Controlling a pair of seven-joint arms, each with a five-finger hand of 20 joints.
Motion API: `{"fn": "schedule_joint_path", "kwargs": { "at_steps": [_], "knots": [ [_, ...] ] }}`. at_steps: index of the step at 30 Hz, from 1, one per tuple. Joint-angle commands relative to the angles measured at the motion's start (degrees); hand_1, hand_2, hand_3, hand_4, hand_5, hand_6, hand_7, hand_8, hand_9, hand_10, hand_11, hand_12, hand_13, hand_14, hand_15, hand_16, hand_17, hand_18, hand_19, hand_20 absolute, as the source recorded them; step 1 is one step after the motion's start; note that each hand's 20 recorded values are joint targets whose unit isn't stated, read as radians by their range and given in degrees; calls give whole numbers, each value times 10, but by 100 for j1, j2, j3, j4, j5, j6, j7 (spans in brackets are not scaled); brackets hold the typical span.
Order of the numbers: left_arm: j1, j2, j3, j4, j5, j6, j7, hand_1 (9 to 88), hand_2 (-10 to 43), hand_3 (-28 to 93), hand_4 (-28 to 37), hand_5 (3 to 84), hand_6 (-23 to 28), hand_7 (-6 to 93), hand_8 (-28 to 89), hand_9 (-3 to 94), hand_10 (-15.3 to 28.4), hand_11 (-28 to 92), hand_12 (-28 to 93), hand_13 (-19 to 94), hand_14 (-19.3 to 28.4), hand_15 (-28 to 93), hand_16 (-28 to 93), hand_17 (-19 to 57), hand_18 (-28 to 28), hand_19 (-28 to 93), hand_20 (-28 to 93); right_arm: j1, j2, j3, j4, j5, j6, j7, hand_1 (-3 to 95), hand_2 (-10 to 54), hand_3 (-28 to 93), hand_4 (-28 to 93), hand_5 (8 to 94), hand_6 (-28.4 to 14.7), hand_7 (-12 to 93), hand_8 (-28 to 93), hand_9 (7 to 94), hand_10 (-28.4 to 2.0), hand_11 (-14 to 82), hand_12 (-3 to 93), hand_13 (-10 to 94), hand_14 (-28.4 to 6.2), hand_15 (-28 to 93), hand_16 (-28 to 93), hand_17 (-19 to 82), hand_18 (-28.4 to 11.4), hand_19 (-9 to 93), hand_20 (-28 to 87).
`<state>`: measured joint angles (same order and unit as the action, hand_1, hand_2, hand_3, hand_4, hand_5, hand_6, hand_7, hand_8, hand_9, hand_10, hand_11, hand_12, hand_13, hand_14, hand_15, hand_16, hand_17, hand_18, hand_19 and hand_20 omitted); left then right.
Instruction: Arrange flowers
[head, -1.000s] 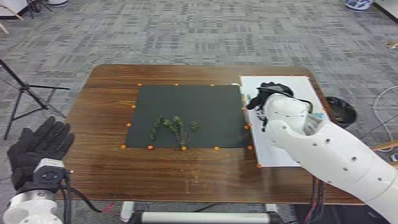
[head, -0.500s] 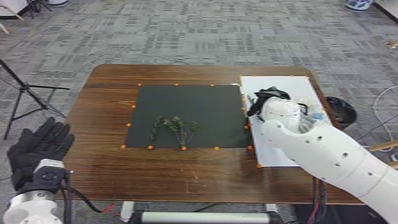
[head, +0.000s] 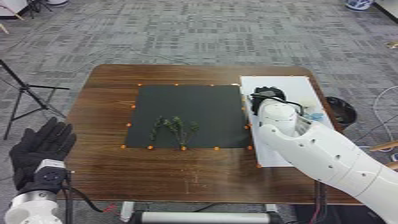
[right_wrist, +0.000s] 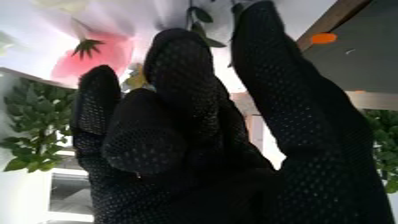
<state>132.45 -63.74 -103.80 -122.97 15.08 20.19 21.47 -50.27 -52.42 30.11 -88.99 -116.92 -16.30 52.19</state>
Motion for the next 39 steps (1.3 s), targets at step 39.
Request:
{"fn": "schedule_joint_path", "kwargs": {
  "at_steps": [39],
  "knots": [
    [6,123,39,11,102,15,-108,248,203,757,-283,463,113,139,-89,362,176,271,100,264,165,355,-68,-69,154,407,100,-1874,-626,725,-2194,345,1959,328,393,-95,786,54,737,-22,480,263,902,-90,455,383,874,-87,678,391,383,-263,821,364]
  ]
}}
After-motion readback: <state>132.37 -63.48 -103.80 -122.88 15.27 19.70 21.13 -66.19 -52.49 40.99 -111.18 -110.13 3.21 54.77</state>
